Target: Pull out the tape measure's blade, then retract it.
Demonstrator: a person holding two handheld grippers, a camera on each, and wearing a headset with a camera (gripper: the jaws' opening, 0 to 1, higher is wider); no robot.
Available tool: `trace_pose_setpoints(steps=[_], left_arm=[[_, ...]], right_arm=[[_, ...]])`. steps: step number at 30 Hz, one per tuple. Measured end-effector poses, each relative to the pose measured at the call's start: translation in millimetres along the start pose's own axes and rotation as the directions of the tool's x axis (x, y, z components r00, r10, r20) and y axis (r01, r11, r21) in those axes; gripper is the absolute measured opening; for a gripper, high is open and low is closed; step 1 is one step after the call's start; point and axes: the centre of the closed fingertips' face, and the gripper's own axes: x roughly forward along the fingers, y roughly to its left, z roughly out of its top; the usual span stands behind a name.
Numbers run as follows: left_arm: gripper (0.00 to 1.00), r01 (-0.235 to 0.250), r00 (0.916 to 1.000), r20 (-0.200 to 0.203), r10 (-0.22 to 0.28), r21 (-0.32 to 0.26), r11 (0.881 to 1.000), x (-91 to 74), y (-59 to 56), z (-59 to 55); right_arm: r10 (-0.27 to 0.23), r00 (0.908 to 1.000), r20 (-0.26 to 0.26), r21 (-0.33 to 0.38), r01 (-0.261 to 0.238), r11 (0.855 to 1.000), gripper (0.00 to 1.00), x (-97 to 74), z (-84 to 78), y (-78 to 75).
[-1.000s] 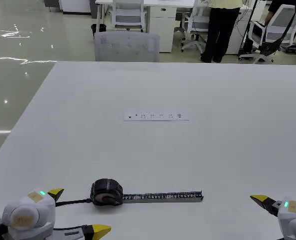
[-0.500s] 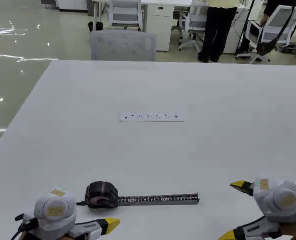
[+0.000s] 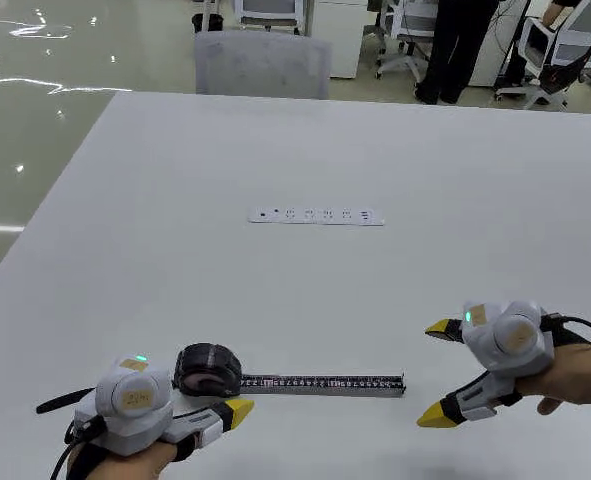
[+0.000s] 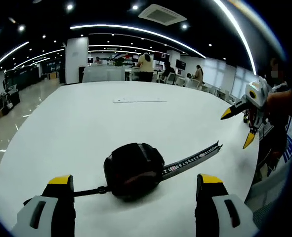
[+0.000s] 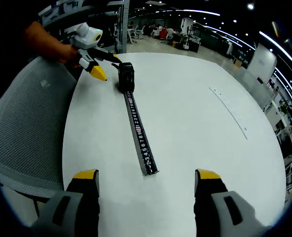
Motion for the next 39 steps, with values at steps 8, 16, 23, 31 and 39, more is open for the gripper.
trace_pose_setpoints(steps=[8, 16, 23, 31, 39], left_arm=[[1.0, -0.059, 0.9947, 0.088, 0.053, 0.067, 0.996, 7.1, 5.1, 15.4], [0.99, -0.052, 0.9956, 0.081, 0.046, 0.068, 0.996, 10.2, -1.4, 10.3], [0.91, -0.055, 0.9958, 0.076, 0.051, 0.05, 0.997, 10.6, 1.0, 10.1], [0.92, -0.065, 0.9954, 0.073, 0.063, 0.034, 0.997, 9.2, 4.5, 9.6], [0.92, -0.069, 0.9952, 0.07, 0.068, 0.022, 0.997, 13.6, 3.4, 11.3]], right_arm=[[0.089, 0.9909, -0.101, -0.075, -0.097, 0.992, 0.64, 22.2, -16.2, 0.8], [0.128, 0.9807, -0.148, -0.079, -0.141, 0.987, 0.47, 40.1, -20.4, 0.0], [0.157, 0.9705, -0.183, -0.083, -0.174, 0.981, 0.36, 55.6, -24.5, 2.1], [0.171, 0.9665, -0.191, -0.067, -0.187, 0.98, 0.23, 57.7, -26.7, -0.2], [0.182, 0.9614, -0.206, -0.052, -0.197, 0.979, 0.15, 62.2, -30.5, -1.3]])
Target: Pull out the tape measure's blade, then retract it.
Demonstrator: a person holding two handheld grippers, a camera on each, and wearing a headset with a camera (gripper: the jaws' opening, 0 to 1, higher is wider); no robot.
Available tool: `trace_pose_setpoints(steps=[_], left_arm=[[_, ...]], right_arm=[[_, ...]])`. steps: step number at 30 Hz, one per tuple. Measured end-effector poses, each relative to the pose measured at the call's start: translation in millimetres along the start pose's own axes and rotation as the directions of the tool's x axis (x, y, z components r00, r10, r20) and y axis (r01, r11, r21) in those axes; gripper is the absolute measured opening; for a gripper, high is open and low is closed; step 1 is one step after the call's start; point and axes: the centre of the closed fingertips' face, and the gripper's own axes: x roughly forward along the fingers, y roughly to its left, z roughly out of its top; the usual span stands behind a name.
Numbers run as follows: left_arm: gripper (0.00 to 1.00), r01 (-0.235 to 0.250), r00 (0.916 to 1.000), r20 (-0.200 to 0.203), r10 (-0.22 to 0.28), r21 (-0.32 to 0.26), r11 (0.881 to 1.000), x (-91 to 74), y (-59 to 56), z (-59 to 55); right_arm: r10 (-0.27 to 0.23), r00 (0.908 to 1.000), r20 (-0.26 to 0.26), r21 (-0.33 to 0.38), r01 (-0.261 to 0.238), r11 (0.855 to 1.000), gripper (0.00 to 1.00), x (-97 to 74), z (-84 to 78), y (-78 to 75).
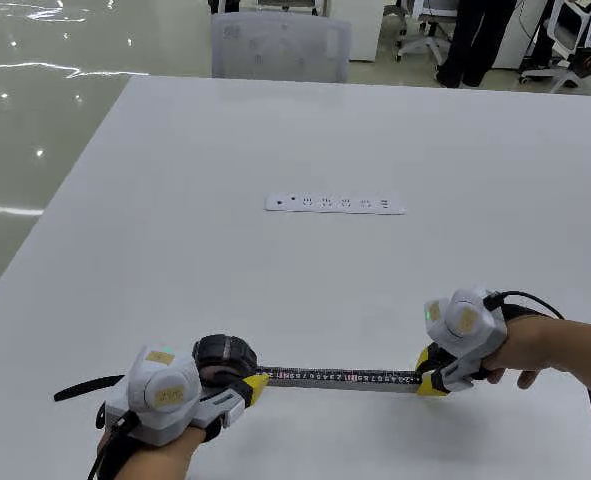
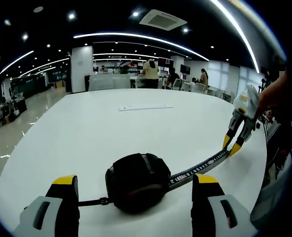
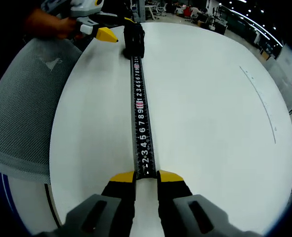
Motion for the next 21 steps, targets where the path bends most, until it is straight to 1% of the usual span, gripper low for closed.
trace_pose_setpoints(steps=[5, 8, 9, 10, 12, 15, 17, 18, 20, 21], left_arm=[[0.9, -0.008, 0.9999, -0.014, 0.008, -0.024, 1.0, 3.4, -0.7, -1.5], [0.89, -0.011, 0.9998, -0.02, 0.009, -0.073, 0.997, 7.1, -0.6, -3.3], [0.89, -0.016, 0.9997, -0.018, 0.015, -0.077, 0.997, 8.8, 0.1, -3.1], [0.88, -0.017, 0.9998, -0.015, 0.016, -0.085, 0.996, 10.0, 0.0, -2.6], [0.83, -0.021, 0.9994, -0.029, 0.017, -0.119, 0.993, 13.4, -0.6, -4.9], [0.79, -0.043, 0.9985, -0.04, 0.038, -0.134, 0.99, 15.7, 0.7, -6.2], [0.72, -0.046, 0.9971, -0.067, 0.036, -0.162, 0.986, 15.8, -0.8, -9.4], [0.7, -0.046, 0.9975, -0.062, 0.036, -0.168, 0.985, 15.7, -1.3, -8.1], [0.68, -0.057, 0.9967, -0.067, 0.047, -0.167, 0.984, 17.3, -0.9, -6.2], [0.68, -0.05, 0.9963, -0.077, 0.038, -0.172, 0.984, 19.4, -3.3, -7.2]], right_arm=[[0.009, 0.9995, -0.03, -0.055, -0.011, 0.998, 0.15, 0.8, -0.8, 0.5], [0.007, 0.9993, -0.037, -0.034, -0.008, 0.999, 0.14, 1.1, -0.5, 0.3], [0.002, 0.999, -0.045, -0.026, -0.003, 1.0, 0.14, 1.2, -0.1, 0.4], [-0.013, 0.998, -0.061, -0.007, 0.013, 1.0, 0.14, 1.1, -0.7, 0.3], [-0.018, 0.996, -0.088, -0.013, 0.016, 1.0, 0.14, 2.1, 0.9, 1.3], [-0.02, 0.9946, -0.102, -0.011, 0.019, 1.0, 0.14, 2.6, -0.1, 0.8], [-0.024, 0.9934, -0.112, 0.0, 0.024, 1.0, 0.14, 2.9, -0.8, 0.4], [-0.026, 0.993, -0.115, 0.0, 0.026, 1.0, 0.14, 3.3, -1.1, 0.0], [-0.035, 0.9921, -0.12, 0.064, 0.043, 0.997, 0.14, 3.3, -1.6, -0.8], [-0.037, 0.9923, -0.118, 0.065, 0.045, 0.997, 0.14, 3.3, -1.5, -1.0]])
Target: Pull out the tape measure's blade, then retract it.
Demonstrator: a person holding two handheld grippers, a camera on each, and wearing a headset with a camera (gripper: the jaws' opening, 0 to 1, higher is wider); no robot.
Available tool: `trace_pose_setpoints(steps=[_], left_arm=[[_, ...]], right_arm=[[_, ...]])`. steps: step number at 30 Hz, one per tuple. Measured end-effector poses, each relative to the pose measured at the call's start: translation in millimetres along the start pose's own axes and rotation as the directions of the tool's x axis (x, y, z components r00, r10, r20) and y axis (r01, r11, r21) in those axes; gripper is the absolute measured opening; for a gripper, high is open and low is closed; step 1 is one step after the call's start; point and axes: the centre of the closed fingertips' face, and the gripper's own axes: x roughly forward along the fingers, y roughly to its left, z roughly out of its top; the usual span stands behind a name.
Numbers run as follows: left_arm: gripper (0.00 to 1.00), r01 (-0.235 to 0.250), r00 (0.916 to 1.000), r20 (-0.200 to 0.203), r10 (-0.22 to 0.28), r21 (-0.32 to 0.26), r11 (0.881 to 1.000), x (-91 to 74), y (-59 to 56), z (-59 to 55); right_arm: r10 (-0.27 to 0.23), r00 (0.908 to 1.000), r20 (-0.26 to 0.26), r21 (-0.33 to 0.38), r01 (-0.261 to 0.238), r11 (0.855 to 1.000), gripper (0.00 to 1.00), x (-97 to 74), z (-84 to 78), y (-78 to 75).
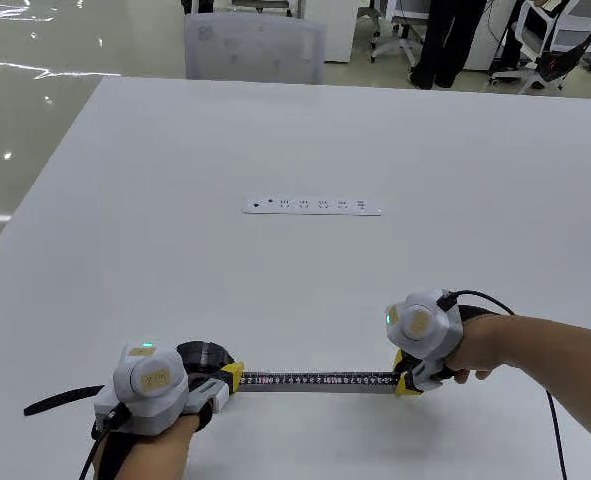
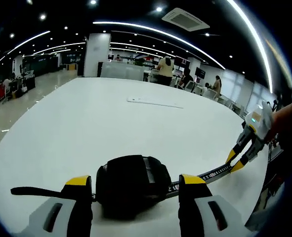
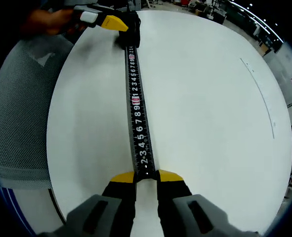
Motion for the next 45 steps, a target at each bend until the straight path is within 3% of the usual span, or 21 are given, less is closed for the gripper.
trace_pose_setpoints(steps=[2, 3, 6, 9, 12, 21, 30, 33, 45], left_arm=[[0.67, 0.006, 0.9998, -0.018, -0.006, 0.011, 1.0, 3.4, -5.6, -1.1], [0.68, -0.021, 0.9992, -0.035, 0.022, 0.036, 0.999, 4.4, -2.9, -2.6], [0.67, -0.04, 0.9985, -0.037, 0.041, 0.025, 0.999, 6.1, -2.1, -2.9], [0.65, -0.075, 0.995, -0.06, 0.08, 0.072, 0.995, 6.1, 2.5, -6.1], [0.62, -0.074, 0.9962, -0.044, 0.075, 0.015, 0.997, 5.8, 4.4, -2.5], [0.59, -0.077, 0.994, -0.071, 0.083, 0.084, 0.994, 6.4, 3.6, -5.5], [0.58, -0.062, 0.9941, -0.085, 0.068, 0.064, 0.996, 5.5, 4.0, -5.2], [0.58, -0.055, 0.9941, -0.09, 0.06, 0.056, 0.997, 5.1, 4.4, -5.5], [0.58, -0.029, 0.9944, -0.101, 0.032, 0.038, 0.999, 3.7, 4.2, -6.4]], right_arm=[[-0.008, 1.0, 0.002, 0.011, 0.008, 1.0, 0.14, -0.6, 0.1, -0.2], [-0.011, 0.9999, 0.004, 0.008, 0.011, 1.0, 0.14, -0.5, 0.2, 0.6], [-0.016, 0.9999, 0.002, 0.013, 0.016, 1.0, 0.14, 0.1, 0.1, -0.1], [-0.023, 0.9997, 0.002, 0.018, 0.023, 1.0, 0.14, -0.1, 0.3, -0.2], [-0.026, 0.9997, -0.003, 0.026, 0.026, 0.999, 0.14, -0.3, 0.7, -0.2], [-0.026, 0.9996, -0.008, 0.029, 0.026, 0.999, 0.14, -0.3, 0.0, -0.6], [-0.026, 0.9994, 0.023, 0.032, 0.025, 0.999, 0.14, -1.4, 0.1, 0.0], [-0.031, 0.9979, 0.058, 0.021, 0.03, 0.999, 0.14, -1.9, -0.1, -0.3], [-0.022, 0.9972, 0.072, 0.029, 0.02, 0.999, 0.14, -2.0, 4.3, 0.2]])
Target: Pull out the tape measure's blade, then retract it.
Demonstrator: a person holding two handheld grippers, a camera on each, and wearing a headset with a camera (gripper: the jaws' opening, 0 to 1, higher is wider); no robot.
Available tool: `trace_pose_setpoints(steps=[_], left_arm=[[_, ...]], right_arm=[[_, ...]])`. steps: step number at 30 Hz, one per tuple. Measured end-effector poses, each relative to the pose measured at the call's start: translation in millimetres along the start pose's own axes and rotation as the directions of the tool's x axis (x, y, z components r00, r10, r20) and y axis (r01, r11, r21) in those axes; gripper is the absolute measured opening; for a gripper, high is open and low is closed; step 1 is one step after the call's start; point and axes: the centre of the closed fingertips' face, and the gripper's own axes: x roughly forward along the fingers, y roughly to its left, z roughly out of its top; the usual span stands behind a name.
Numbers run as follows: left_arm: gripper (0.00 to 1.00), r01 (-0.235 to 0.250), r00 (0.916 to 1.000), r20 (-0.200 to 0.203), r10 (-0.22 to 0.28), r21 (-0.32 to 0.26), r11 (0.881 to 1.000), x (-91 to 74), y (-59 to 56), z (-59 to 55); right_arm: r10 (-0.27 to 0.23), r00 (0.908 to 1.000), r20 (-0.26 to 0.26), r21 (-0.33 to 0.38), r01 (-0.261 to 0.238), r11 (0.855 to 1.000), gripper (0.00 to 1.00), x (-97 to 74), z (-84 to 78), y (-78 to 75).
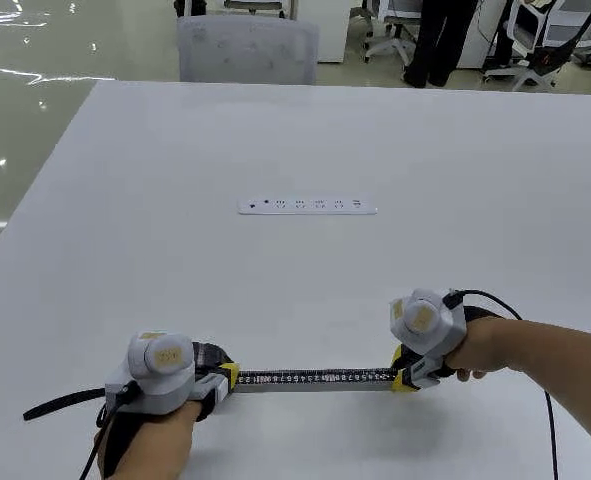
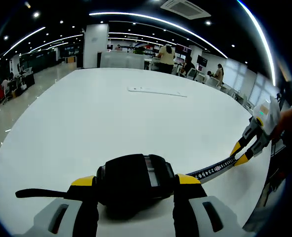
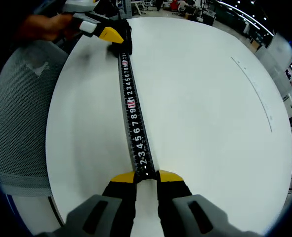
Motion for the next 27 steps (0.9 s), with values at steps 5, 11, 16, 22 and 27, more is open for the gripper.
trace_pose_setpoints(steps=[5, 11, 16, 22, 27], left_arm=[[0.58, 0.005, 1.0, -0.005, -0.005, -0.002, 1.0, -0.1, -0.1, -0.3], [0.58, 0.011, 0.9999, -0.01, -0.011, 0.0, 1.0, -0.7, -0.4, -0.8], [0.58, 0.018, 0.9998, -0.013, -0.018, -0.004, 1.0, -1.1, -0.2, -1.2], [0.58, 0.021, 0.9997, -0.016, -0.021, -0.005, 1.0, -1.4, -0.6, -1.0], [0.58, 0.022, 0.9996, -0.018, -0.022, -0.003, 1.0, -1.0, -0.6, -1.0]], right_arm=[[0.008, 0.9999, 0.008, 0.013, -0.008, 1.0, 0.14, 0.6, 0.6, -0.7], [0.01, 0.9999, 0.007, 0.01, -0.01, 1.0, 0.14, 1.2, 2.2, -0.1], [0.011, 0.9998, 0.017, 0.008, -0.011, 1.0, 0.14, 2.4, 5.9, 0.8], [0.013, 0.9997, 0.022, 0.009, -0.013, 1.0, 0.14, 3.7, 11.0, 1.6], [0.013, 0.9996, 0.026, 0.006, -0.013, 1.0, 0.14, 4.8, 13.6, 2.3]])
